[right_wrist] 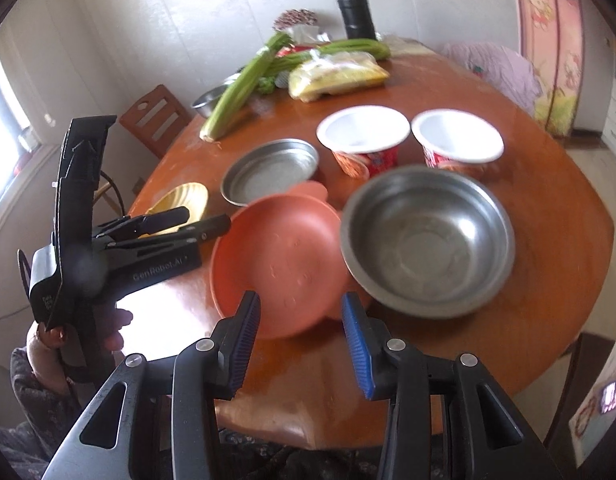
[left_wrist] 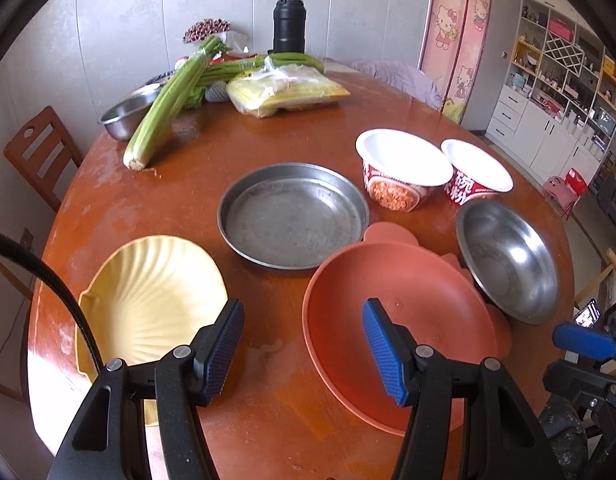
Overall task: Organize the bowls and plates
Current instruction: 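Move the right gripper toward the rim of the orange bear-ear plate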
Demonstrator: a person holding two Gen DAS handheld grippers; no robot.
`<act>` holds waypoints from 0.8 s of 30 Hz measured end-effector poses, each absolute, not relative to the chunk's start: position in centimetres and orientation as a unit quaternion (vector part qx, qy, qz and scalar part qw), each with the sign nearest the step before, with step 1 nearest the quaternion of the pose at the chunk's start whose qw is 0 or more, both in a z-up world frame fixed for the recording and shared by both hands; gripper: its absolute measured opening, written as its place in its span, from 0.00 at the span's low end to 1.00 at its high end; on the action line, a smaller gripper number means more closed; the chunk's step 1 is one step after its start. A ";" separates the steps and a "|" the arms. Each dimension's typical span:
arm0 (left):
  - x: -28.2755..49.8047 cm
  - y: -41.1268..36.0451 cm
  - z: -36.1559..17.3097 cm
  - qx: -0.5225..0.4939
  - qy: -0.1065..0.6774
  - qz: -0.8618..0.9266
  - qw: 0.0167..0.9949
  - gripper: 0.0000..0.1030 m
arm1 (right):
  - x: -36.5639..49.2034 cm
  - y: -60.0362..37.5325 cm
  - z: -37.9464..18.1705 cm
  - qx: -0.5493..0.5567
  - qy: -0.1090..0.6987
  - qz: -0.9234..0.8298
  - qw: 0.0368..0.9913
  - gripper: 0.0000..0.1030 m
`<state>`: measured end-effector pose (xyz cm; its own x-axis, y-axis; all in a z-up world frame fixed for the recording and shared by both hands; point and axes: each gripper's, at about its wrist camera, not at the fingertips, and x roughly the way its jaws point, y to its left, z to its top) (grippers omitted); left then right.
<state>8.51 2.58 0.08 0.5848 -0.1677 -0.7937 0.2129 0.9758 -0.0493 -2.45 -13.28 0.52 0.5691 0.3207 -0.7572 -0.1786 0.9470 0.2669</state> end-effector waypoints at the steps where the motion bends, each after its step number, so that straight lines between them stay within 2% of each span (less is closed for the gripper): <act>1: 8.5 2.6 -0.1 0.026 0.444 -0.109 0.889 0.59 | -2.5 -13.4 0.3 0.083 0.445 0.139 0.881 0.42; 24: 11.4 1.4 -2.7 0.049 0.472 -0.105 0.874 0.59 | -0.9 -13.7 -3.6 0.119 0.493 0.105 0.856 0.43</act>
<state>11.40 1.43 -2.66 0.5330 -0.1377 -0.8348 0.2299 0.9731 -0.0137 -0.86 -13.69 -3.60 0.4924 0.2966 -0.8183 -0.0622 0.9497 0.3068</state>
